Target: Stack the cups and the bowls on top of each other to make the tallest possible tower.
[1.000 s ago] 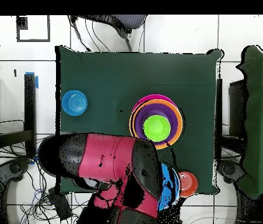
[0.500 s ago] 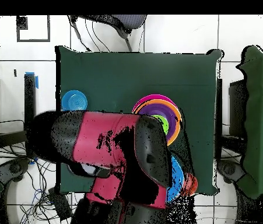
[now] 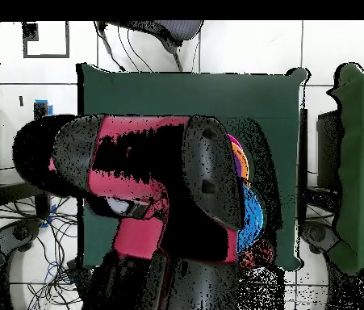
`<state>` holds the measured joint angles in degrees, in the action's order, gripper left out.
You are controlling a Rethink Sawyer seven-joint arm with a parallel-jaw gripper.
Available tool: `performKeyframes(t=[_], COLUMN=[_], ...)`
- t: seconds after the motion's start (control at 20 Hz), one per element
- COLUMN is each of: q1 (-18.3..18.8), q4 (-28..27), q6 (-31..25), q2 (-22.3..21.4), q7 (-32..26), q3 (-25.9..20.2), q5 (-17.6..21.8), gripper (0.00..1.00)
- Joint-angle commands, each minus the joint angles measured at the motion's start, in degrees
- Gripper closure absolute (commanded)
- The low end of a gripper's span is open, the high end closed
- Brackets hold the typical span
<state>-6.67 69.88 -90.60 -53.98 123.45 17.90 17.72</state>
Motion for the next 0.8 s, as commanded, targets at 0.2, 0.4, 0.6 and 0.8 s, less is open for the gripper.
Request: performKeyframes(t=[0.2,0.4,0.6,0.8], q1=[1.85,2.20,1.93,1.83], q4=[-7.77,-8.14,-9.72,-11.03], q6=[-2.62,-1.85,-4.60,-4.57], q2=[4.87,5.08,5.48,5.92], q7=[-11.99,-10.91,-11.71,-10.82], q3=[-9.11,-9.20,-8.70,-8.84], q5=[3.76,3.50,5.01,4.58], gripper=[1.00,1.00,1.00,1.00])
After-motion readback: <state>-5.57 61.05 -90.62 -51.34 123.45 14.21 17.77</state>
